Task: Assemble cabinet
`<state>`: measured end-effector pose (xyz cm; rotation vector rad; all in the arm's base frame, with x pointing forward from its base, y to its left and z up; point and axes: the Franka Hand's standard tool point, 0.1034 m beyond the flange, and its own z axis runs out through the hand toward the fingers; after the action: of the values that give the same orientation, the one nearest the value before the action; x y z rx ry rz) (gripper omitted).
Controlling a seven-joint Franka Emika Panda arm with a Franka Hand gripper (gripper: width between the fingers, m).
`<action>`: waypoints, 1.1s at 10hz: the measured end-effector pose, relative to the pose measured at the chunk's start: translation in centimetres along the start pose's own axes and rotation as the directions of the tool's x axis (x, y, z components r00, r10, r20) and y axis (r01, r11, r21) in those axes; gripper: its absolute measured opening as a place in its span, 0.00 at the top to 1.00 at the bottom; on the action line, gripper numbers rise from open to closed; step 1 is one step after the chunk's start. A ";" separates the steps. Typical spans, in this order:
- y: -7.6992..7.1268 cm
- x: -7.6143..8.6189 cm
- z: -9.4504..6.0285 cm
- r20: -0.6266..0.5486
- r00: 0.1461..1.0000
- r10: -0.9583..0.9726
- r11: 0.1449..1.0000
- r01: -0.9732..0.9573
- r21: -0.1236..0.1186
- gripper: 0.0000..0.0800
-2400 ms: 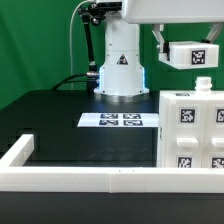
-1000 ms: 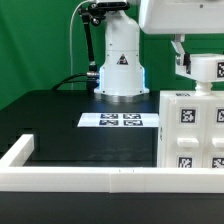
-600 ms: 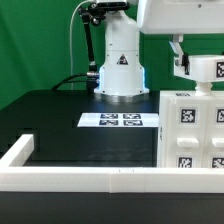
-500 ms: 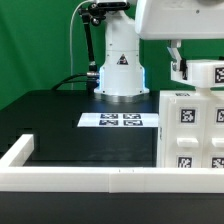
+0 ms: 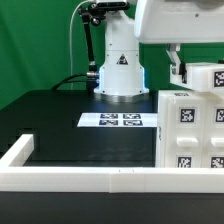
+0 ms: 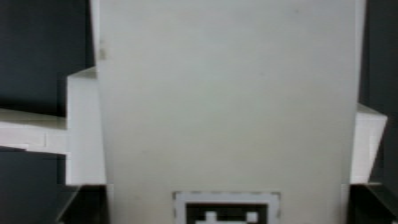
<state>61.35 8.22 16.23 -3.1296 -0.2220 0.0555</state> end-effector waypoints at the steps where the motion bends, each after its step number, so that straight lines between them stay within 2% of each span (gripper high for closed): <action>1: 0.0 0.2 -0.1 -0.015 1.000 -0.002 1.000 0.002 -0.003 0.30; 8: -0.1 0.2 -0.1 -0.017 1.000 0.005 1.000 -0.005 -0.002 0.30; 10: -0.1 0.2 -0.1 -0.017 0.999 0.033 0.999 -0.033 -0.001 0.30; 11: -0.1 0.2 -0.1 -0.017 0.993 0.120 0.993 -0.120 0.001 0.30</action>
Offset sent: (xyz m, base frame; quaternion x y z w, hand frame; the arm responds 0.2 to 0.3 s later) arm 0.0000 0.0000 0.0000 0.0000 0.0000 0.0000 1.0000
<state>61.57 8.39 16.32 -3.1388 -0.0331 0.0297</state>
